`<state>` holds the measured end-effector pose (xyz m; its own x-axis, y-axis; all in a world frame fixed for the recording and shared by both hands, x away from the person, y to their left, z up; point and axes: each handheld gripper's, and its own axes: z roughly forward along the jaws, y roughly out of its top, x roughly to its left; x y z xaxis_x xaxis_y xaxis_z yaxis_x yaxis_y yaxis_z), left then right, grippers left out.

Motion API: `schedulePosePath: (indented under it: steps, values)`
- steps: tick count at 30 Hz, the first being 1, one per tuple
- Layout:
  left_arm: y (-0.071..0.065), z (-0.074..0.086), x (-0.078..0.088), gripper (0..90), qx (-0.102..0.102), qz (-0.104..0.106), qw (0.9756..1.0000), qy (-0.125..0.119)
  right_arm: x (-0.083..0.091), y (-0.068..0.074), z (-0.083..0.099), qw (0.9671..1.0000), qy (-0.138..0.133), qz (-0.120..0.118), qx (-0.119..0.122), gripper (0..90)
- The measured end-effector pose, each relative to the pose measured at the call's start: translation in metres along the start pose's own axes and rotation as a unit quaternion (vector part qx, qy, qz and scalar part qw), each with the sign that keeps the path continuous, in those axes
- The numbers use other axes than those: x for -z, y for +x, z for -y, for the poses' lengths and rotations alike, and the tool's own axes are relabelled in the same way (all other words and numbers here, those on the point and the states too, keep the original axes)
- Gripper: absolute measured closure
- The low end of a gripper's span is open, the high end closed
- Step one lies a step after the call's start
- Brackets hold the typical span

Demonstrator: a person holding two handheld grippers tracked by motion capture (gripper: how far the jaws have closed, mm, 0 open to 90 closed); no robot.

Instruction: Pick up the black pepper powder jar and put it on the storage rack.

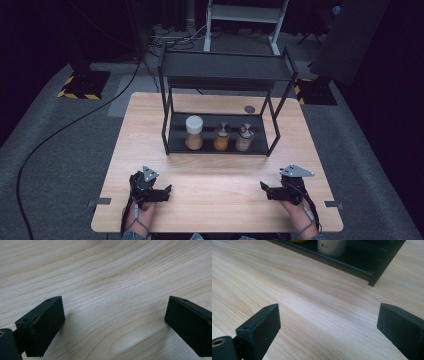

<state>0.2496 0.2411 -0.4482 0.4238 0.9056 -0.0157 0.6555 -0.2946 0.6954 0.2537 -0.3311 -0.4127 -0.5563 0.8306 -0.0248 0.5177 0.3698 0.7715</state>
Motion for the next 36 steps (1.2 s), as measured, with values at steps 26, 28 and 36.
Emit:
schedulePosePath:
  steps: [26,28,36]
  values:
    - [0.0,0.0,0.0,2.7,0.0,0.0,1.0,0.0,-0.023,-0.004,0.029,0.9992,0.038,-0.004,-0.006,0.6]
    - [0.0,0.0,0.0,2.7,0.0,0.0,1.0,0.0,-0.024,-0.003,0.028,0.9992,0.04,-0.003,-0.007,0.2]
    - [0.0,0.0,0.0,1.8,-0.001,0.001,1.0,0.002,-0.024,-0.004,0.028,0.9991,0.041,-0.003,-0.008,0.0]
